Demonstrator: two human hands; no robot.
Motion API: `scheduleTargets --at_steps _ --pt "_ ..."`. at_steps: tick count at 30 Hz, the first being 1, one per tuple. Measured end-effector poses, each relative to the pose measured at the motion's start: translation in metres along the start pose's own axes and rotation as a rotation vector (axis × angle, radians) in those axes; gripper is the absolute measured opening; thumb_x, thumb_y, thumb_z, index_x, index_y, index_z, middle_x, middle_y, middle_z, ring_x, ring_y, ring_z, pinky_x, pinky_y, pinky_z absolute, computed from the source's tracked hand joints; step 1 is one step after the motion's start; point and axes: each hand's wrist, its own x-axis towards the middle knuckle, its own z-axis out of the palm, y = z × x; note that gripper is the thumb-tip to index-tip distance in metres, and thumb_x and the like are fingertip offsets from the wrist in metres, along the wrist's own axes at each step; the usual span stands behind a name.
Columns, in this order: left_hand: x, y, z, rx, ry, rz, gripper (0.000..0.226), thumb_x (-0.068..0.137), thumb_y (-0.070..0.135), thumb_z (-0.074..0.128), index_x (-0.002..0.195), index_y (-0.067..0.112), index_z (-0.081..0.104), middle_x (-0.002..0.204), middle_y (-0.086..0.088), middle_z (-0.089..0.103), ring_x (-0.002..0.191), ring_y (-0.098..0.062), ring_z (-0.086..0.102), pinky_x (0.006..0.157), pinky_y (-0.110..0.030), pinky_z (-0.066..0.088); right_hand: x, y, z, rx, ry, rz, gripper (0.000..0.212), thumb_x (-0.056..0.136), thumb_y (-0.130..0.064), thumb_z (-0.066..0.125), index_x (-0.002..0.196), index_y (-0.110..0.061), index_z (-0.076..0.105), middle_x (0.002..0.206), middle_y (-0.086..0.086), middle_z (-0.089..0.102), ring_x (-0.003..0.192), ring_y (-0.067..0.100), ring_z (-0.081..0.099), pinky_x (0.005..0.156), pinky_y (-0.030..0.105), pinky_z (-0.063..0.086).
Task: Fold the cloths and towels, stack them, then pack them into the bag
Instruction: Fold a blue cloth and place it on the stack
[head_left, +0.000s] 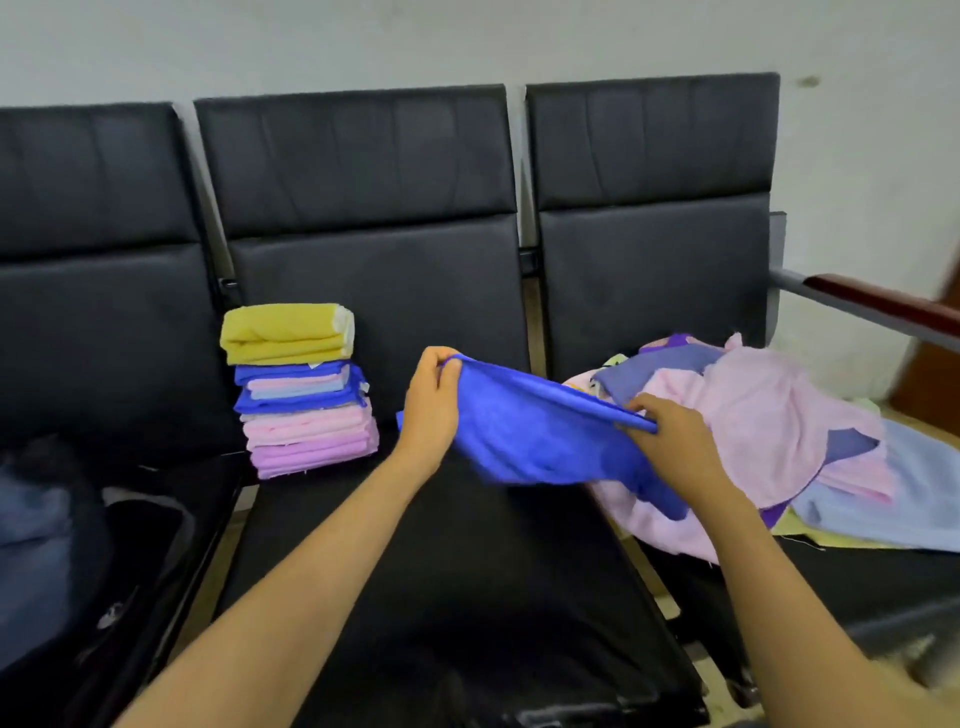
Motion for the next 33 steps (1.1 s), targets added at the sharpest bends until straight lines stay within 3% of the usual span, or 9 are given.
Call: scheduleTargets --at_steps 5,11,14,17,20,22,24,29,33 --pt "0.002 0.035 -0.088 0.023 -0.015 -0.025 0.014 0.093 0.016 0.059 0.083 0.026 0.062 0.087 0.005 0.065 0.082 -0.009 0.059 0.075 -0.022 0.046 0.005 -0.056 -0.026 0.121 -0.147 -0.099 0.011 0.082 -0.02 0.074 0.088 -0.015 0.066 0.076 -0.004 0.06 0.074 0.015 0.054 0.064 0.01 0.038" --pt "-0.015 0.078 -0.173 -0.027 -0.178 -0.21 0.01 0.089 0.007 0.065 0.09 0.014 0.057 0.085 -0.005 0.064 0.075 -0.017 0.061 0.065 -0.026 0.05 0.016 -0.117 -0.063 0.01 -0.361 -0.167 0.016 0.078 -0.025 0.077 0.086 -0.012 0.071 0.084 0.007 0.068 0.081 0.02 0.061 0.071 0.032 0.046" --pt "-0.019 0.088 -0.213 0.037 -0.226 -0.247 0.008 0.09 0.004 0.061 0.089 0.011 0.058 0.087 -0.008 0.065 0.077 -0.019 0.062 0.067 -0.029 0.047 0.018 -0.132 -0.076 -0.072 -0.447 -0.176 0.009 0.076 -0.019 0.079 0.08 -0.017 0.071 0.077 0.0 0.067 0.073 0.013 0.057 0.062 0.018 0.043" --pt "-0.019 0.083 -0.237 0.048 -0.131 -0.26 0.004 0.089 0.005 0.062 0.088 0.007 0.065 0.082 -0.004 0.069 0.075 -0.014 0.064 0.066 -0.023 0.05 0.025 -0.138 -0.074 -0.077 -0.388 -0.152 0.009 0.079 -0.014 0.076 0.077 -0.019 0.069 0.074 -0.002 0.064 0.071 0.01 0.054 0.056 0.011 0.041" --pt "-0.014 0.064 -0.249 0.17 0.027 -0.282 0.004 0.086 0.014 0.069 0.086 0.011 0.07 0.08 -0.005 0.071 0.077 -0.018 0.064 0.072 -0.029 0.053 0.029 -0.143 -0.057 0.185 -0.292 0.023 0.008 0.086 -0.01 0.067 0.079 -0.013 0.067 0.07 0.004 0.058 0.062 0.014 0.049 0.052 0.021 0.038" --pt "-0.011 0.053 -0.251 0.356 0.103 -0.32 0.012 0.088 0.021 0.068 0.09 0.01 0.07 0.072 -0.009 0.064 0.063 -0.019 0.059 0.058 -0.028 0.047 0.03 -0.145 -0.043 0.432 -0.315 0.208 0.012 0.09 -0.006 0.06 0.08 -0.012 0.063 0.067 0.009 0.054 0.053 0.017 0.05 0.045 0.023 0.043" --pt "-0.009 0.049 -0.247 0.307 0.147 -0.346 0.012 0.093 0.021 0.061 0.094 0.009 0.065 0.064 -0.011 0.055 0.043 -0.014 0.057 0.042 -0.022 0.046 0.031 -0.148 -0.03 0.642 -0.334 0.306 0.014 0.094 -0.003 0.053 0.086 -0.01 0.062 0.075 0.013 0.059 0.059 0.02 0.059 0.049 0.026 0.055" --pt "-0.004 0.06 -0.234 -0.142 0.269 -0.135 0.018 0.098 0.014 0.051 0.082 0.016 0.058 0.08 -0.003 0.061 0.064 -0.01 0.066 0.074 -0.027 0.051 0.042 -0.162 -0.022 0.88 -0.118 0.149 0.022 0.096 -0.005 0.05 0.086 -0.016 0.065 0.086 0.005 0.066 0.079 0.016 0.06 0.072 0.027 0.049" --pt "-0.015 0.054 -0.238 -0.065 0.341 -0.063 0.02 0.096 0.018 0.054 0.078 0.019 0.061 0.074 0.0 0.057 0.068 -0.011 0.051 0.068 -0.023 0.044 0.037 -0.162 -0.024 0.943 -0.143 0.117 0.011 0.095 -0.014 0.055 0.093 -0.014 0.066 0.08 -0.003 0.07 0.073 0.009 0.064 0.065 0.019 0.052"
